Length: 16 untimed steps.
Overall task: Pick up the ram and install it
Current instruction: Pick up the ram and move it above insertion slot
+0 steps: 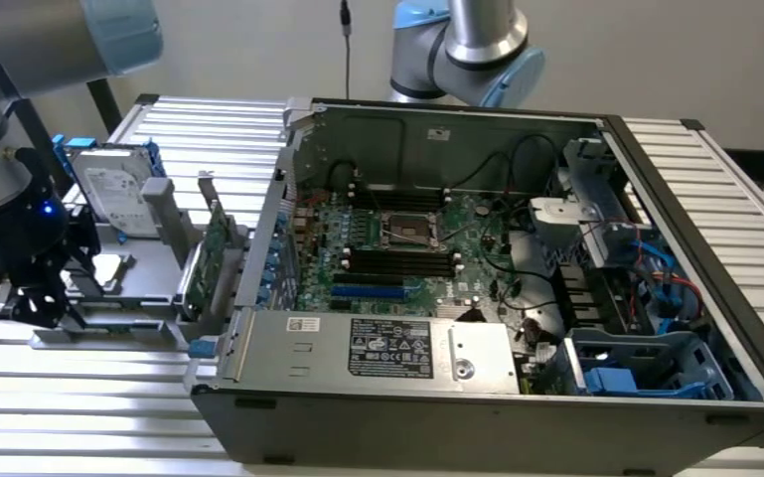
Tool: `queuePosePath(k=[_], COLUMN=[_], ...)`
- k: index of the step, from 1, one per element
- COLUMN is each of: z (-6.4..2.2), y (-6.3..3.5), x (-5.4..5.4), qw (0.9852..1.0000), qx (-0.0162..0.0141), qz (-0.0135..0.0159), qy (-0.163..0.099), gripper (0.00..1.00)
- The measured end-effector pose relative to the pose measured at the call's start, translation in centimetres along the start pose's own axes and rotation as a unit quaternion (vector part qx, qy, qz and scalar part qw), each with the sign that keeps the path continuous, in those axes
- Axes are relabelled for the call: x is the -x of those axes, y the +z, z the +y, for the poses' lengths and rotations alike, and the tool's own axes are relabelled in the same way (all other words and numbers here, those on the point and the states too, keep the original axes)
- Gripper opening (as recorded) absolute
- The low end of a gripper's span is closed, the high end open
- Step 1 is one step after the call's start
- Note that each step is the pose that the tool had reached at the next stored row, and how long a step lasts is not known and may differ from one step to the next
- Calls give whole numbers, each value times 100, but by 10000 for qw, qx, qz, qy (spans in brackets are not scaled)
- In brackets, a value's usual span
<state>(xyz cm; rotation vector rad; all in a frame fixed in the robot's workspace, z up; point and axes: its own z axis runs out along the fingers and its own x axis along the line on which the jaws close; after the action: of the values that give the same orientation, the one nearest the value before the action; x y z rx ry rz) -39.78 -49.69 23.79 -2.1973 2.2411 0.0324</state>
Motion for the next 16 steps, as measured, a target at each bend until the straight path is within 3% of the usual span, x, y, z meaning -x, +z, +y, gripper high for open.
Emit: queuePosePath(k=[9,16], z=[20,39], y=[159,263], x=[-4,-5], qw=[10000,9998], qx=[-46,-63], qz=[-55,-160], qy=[-41,-60], gripper=[48,48])
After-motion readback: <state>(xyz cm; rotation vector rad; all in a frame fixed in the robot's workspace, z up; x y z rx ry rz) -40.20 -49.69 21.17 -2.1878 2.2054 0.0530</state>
